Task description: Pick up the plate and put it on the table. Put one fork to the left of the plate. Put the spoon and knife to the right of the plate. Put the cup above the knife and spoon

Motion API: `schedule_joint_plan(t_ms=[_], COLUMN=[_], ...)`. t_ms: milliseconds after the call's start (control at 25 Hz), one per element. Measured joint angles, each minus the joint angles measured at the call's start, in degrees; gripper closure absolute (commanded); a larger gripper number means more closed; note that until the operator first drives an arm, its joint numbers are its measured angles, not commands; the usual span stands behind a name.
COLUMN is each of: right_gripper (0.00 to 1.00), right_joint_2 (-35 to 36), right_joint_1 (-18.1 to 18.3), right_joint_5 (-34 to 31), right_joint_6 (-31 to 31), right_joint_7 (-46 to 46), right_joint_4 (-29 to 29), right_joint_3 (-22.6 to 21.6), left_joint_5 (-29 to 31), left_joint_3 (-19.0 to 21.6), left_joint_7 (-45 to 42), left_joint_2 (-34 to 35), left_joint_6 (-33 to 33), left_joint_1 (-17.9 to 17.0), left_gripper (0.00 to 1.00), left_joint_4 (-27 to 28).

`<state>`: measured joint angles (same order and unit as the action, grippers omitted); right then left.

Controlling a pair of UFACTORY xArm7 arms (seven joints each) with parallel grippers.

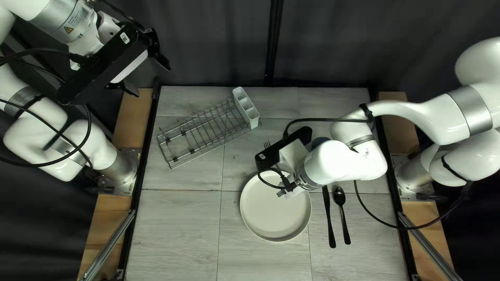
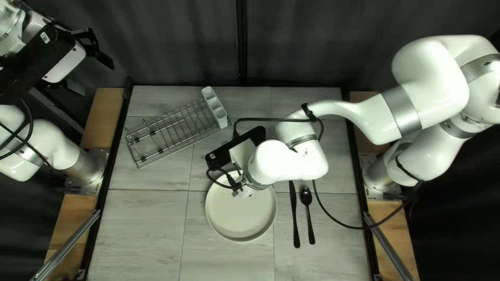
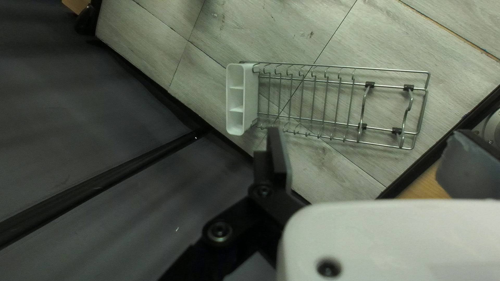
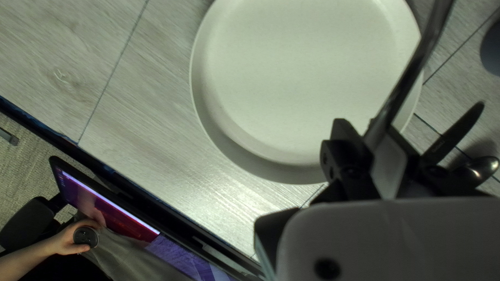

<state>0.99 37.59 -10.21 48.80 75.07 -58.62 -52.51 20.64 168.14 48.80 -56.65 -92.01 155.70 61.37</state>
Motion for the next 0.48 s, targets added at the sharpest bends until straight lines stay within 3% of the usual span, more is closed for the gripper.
schedule_joint_plan(t_ms=[120, 320, 480], right_gripper=[1.0, 1.0, 1.0], right_joint_2=[7.32, 21.03, 22.94], right_joint_1=[-3.84, -16.03, -17.96], right_joint_5=[-5.59, -13.92, -15.22], right_joint_6=[1.6, 3.98, 4.43], right_joint_7=[4.52, 17.37, 19.35], right_joint_4=[-6.13, -20.01, -22.03], right_joint_3=[0.8, 7.02, 8.35], left_joint_5=[0.0, 0.0, 0.0], left_joint_3=[0.0, 0.0, 0.0], left_joint_7=[0.0, 0.0, 0.0], left_joint_2=[0.0, 0.0, 0.0], left_joint_6=[0.0, 0.0, 0.0], left_joint_1=[0.0, 0.0, 0.0], left_gripper=[0.0, 0.0, 0.0], left_joint_4=[0.0, 0.0, 0.0])
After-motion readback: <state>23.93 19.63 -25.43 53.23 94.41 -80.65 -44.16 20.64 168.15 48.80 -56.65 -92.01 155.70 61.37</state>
